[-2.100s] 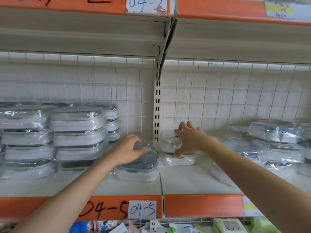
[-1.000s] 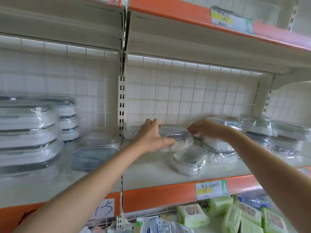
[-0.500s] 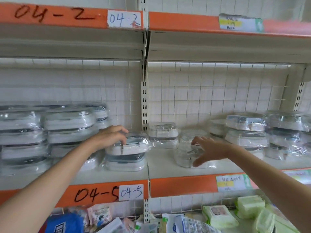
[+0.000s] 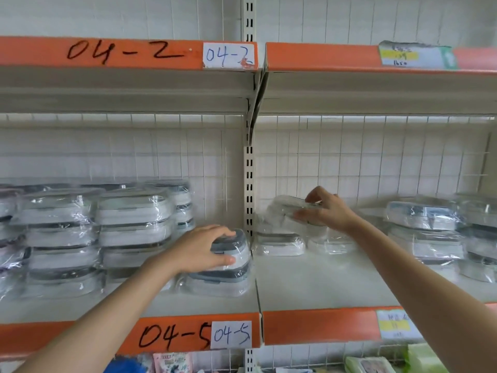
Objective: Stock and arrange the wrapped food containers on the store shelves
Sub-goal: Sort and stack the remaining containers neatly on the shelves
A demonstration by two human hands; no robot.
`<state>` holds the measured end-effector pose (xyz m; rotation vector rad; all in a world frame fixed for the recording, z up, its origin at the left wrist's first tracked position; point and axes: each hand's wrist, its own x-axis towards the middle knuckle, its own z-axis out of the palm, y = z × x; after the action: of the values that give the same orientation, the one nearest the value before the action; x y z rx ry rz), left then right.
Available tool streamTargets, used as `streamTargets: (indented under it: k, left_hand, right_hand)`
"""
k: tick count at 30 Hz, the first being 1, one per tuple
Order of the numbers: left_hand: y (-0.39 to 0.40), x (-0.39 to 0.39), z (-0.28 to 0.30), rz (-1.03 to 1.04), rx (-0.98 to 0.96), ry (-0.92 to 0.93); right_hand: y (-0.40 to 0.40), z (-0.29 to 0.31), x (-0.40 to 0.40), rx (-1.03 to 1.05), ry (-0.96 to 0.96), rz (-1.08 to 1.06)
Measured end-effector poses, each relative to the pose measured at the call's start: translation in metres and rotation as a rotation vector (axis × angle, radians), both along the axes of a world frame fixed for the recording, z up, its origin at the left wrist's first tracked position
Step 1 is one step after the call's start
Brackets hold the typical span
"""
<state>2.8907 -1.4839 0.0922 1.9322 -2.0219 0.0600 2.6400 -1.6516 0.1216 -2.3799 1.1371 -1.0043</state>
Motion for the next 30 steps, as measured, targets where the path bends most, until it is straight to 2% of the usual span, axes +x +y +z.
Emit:
streamTargets:
  k: [3, 5, 8, 10, 12, 14, 17, 19, 21, 25, 27, 30]
  left_hand:
    - [-0.001, 0.001, 0.003, -0.004, -0.019, 0.012]
    - [-0.004, -0.001, 0.006, 0.008, -0.036, -0.006]
    - [-0.008, -0.003, 0.007, 0.024, -0.04, -0.022]
    - [-0.01, -0.004, 0.008, 0.03, -0.032, -0.022]
    - [-0.01, -0.005, 0.007, 0.037, -0.023, -0.016]
    - [-0.01, -0.007, 0.006, 0.048, -0.024, -0.028]
    - [-0.01, -0.01, 0.003, 0.08, -0.024, -0.081]
    - [-0.011, -0.014, 0.001, 0.113, -0.012, -0.159]
    - [-0.013, -0.019, 0.001, 0.142, 0.001, -0.228]
    - [-0.022, -0.033, 0.002, 0.201, 0.024, -0.281]
    - [-0.027, -0.038, 0.004, 0.215, 0.037, -0.283]
    - [-0.031, -0.039, 0.009, 0.209, 0.067, -0.267]
  right_hand:
    - [-0.012, 0.02, 0.02, 0.02, -0.088, 0.057]
    - [-0.025, 0.024, 0.031, -0.034, -0.053, 0.035]
    - [-0.043, 0.017, 0.046, -0.042, 0.076, 0.019]
    - [-0.055, 0.007, 0.054, -0.031, 0.255, 0.039]
    - [-0.066, -0.002, 0.06, -0.092, 0.416, -0.018]
    - [-0.071, -0.008, 0.062, -0.139, 0.463, -0.111]
    - [-0.072, -0.013, 0.061, -0.113, 0.358, -0.114]
    - [-0.07, -0.01, 0.053, -0.022, 0.178, -0.076]
    - [-0.073, -0.011, 0.032, 0.057, 0.122, -0.166]
    - [-0.062, -0.051, -0.017, 0.156, 0.542, -0.204]
    - [-0.053, -0.068, -0.031, 0.094, 0.596, -0.213]
    - [-0.037, -0.059, -0.046, -0.005, 0.565, -0.194]
